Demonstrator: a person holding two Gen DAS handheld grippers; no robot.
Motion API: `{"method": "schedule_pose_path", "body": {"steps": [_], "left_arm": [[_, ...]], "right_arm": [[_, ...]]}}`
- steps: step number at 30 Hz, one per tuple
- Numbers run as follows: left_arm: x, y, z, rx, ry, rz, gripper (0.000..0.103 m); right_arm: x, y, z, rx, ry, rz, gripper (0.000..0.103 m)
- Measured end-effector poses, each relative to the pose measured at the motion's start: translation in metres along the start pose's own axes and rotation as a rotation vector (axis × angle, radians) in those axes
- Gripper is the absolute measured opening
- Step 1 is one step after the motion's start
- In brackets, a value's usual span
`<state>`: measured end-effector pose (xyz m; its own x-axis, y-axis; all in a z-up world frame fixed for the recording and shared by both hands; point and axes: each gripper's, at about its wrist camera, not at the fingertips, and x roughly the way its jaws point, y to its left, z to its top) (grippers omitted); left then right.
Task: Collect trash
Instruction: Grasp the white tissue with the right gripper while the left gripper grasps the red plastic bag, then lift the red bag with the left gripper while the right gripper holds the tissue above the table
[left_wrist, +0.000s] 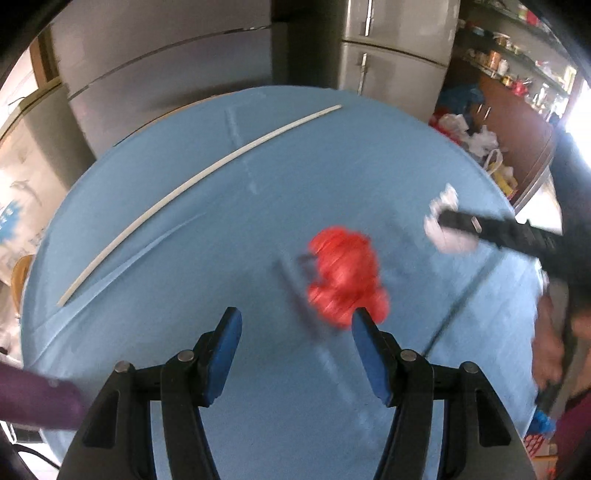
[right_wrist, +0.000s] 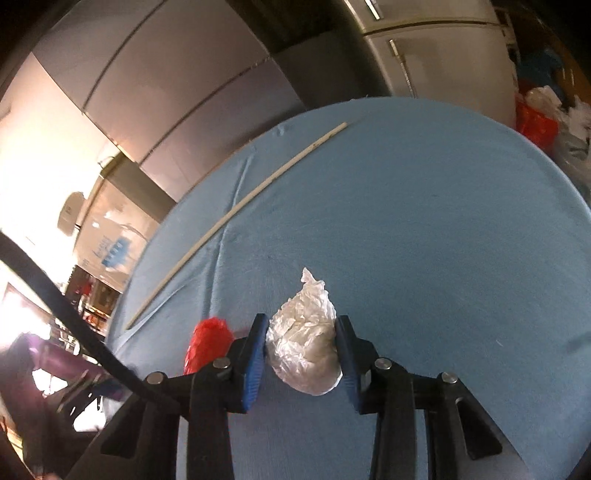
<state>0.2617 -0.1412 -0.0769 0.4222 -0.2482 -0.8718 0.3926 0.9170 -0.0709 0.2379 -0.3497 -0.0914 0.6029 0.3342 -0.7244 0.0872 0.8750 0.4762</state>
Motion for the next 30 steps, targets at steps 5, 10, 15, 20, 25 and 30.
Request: {"method": "schedule_pose_path", "body": {"steps": [5, 10, 15, 20, 25, 30], "left_arm": [[0.021, -0.012, 0.020, -0.011, 0.012, -0.054, 0.063], [0.050, -0.031, 0.023, -0.015, 0.043, -0.049, 0.063], [0.055, -0.035, 0.011, -0.031, 0.030, -0.042, 0.046], [0.013, -0.045, 0.002, 0.022, -0.087, 0.002, 0.045], [-0.024, -0.053, -0.012, 0.076, -0.153, 0.063, 0.045], [-0.052, -0.055, -0.028, 0.103, -0.182, 0.093, 0.045]], "right_arm": [[-0.030, -0.011, -0.024, 0.003, -0.008, 0.015, 0.039], [-0.048, -0.018, -0.049, 0.028, -0.020, 0.031, 0.039], [-0.055, -0.017, -0.064, 0.030, -0.029, 0.024, 0.039], [-0.067, -0.009, -0.074, 0.024, -0.049, 0.035, 0.039], [-0.084, 0.000, -0.084, 0.028, -0.077, 0.054, 0.039], [-0.101, 0.014, -0.097, 0.018, -0.099, 0.066, 0.039]]}}
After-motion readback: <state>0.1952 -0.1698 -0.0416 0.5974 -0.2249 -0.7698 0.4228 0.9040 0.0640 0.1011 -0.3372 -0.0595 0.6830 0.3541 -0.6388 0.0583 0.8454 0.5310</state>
